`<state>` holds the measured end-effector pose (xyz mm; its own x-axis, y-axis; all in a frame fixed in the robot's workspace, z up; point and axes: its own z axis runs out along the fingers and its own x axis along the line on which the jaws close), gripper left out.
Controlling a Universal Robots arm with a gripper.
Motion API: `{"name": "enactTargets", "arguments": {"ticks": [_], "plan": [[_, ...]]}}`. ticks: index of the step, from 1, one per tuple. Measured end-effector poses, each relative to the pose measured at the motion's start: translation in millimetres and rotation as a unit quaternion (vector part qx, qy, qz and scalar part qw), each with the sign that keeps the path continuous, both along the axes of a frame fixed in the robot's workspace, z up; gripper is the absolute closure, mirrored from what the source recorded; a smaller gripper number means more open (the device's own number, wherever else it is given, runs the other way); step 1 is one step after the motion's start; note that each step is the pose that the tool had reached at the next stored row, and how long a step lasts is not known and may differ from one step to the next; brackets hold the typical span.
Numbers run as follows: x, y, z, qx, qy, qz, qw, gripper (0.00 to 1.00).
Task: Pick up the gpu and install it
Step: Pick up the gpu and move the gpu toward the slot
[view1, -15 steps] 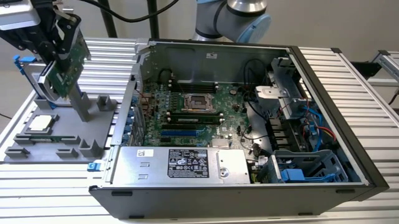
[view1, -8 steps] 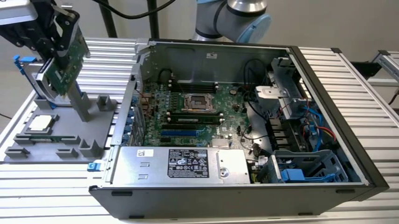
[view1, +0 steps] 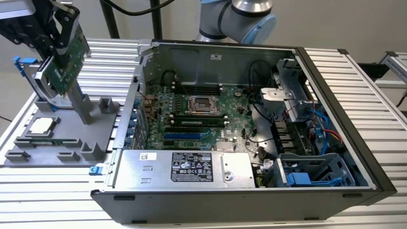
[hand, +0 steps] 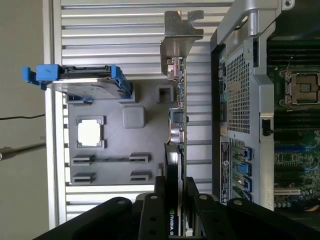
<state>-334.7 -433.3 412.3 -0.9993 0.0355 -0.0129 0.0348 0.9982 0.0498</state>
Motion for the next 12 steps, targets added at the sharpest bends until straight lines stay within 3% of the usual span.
{"name": "enactTargets", "arguments": {"ticks": [12], "plan": [[0.0, 0.0, 7.3, 0.0000, 0.0000, 0.000, 1.0000, 1.00]]}}
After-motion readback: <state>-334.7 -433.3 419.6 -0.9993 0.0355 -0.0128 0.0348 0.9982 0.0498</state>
